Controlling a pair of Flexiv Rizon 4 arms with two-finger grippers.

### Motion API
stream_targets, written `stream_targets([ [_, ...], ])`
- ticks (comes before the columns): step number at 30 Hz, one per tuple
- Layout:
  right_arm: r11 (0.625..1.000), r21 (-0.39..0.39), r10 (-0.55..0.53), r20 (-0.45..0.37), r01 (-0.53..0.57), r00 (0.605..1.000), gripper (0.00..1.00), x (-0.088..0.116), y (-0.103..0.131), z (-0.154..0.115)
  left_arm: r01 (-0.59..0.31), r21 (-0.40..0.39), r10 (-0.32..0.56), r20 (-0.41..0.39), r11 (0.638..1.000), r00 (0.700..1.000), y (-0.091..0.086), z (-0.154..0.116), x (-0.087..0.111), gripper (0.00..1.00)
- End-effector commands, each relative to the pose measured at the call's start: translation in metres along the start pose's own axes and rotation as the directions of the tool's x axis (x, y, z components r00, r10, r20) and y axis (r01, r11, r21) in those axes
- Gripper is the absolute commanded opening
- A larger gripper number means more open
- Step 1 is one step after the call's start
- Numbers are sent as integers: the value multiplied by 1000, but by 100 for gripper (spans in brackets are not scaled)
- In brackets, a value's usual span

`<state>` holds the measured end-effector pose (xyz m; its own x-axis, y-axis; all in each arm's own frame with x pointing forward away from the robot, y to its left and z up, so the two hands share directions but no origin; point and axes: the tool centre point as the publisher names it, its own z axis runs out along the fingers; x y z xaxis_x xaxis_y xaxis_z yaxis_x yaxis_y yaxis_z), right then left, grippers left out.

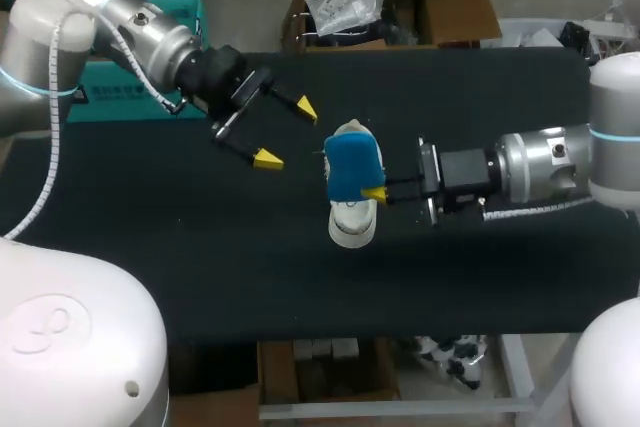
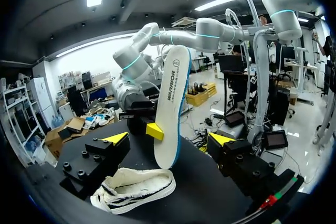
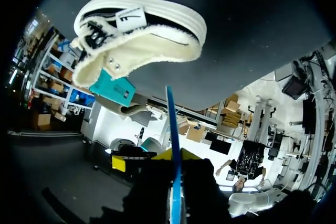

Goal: Open the shoe tongue, take the insole out of the shoe, put the insole back into the shoe, and pack the shoe into the shoebox

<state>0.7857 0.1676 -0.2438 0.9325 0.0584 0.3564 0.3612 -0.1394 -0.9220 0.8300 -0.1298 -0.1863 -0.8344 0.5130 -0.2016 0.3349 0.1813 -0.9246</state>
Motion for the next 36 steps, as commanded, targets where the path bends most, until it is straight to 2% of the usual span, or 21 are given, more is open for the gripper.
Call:
stream_targets([
  [1, 1000, -2, -5, -43, 5, 999, 0, 1, 4, -1, -8, -6, 9, 339, 1000, 941, -3, 4, 6, 100],
  [2, 1000, 0, -21, -52, 21, 998, 0, 2, 6, 0, 0, -3, 1, 355, 1000, 935, -2, 9, 7, 100],
  [6, 1000, -22, -23, -128, 20, 992, 0, 2, 16, 10, -39, -53, 56, 369, 998, 928, 5, 26, 12, 100],
  [10, 998, -66, -33, -183, 21, 982, 0, 2, 18, 17, -51, -80, 78, 392, 996, 917, 13, 32, 10, 100],
  [14, 996, -89, -43, -217, 24, 975, 0, 3, 18, 22, -79, -101, 112, 389, 992, 914, 22, 38, 8, 100],
  [15, 996, -84, -50, -228, 32, 972, 0, 3, 18, 23, -80, -114, 120, 407, 990, 906, 25, 39, 6, 100],
  [17, 995, -86, -60, -243, 40, 968, 0, 4, 19, 23, -82, -92, 112, 402, 992, 909, 31, 40, 4, 100],
  [22, 996, -67, -72, -264, 56, 962, 0, 6, 25, 23, -91, -104, 126, 399, 990, 908, 47, 47, -2, 100],
  [29, 997, -59, -62, -274, 48, 960, 0, 11, 35, 23, -93, -82, 118, 386, 992, 915, 64, 55, -14, 100],
  [31, 997, -59, -57, -276, 43, 959, 0, 13, 37, 23, -97, -81, 121, 381, 992, 917, 67, 56, -17, 82],
  [32, 997, -60, -56, -278, 41, 959, 0, 14, 38, 23, -99, -71, 119, 375, 992, 920, 67, 56, -18, 79],
  [33, 997, -61, -55, -279, 39, 959, 0, 15, 38, 23, -100, -72, 120, 373, 992, 920, 68, 56, -20, 70],
  [35, 997, -67, -53, -280, 35, 958, 0, 17, 39, 23, -102, -74, 122, 359, 992, 925, 70, 57, -22, 65],
  [36, 997, -68, -52, -280, 34, 959, 0, 18, 40, 23, -102, -75, 123, 357, 992, 926, 70, 58, -23, 59],
])
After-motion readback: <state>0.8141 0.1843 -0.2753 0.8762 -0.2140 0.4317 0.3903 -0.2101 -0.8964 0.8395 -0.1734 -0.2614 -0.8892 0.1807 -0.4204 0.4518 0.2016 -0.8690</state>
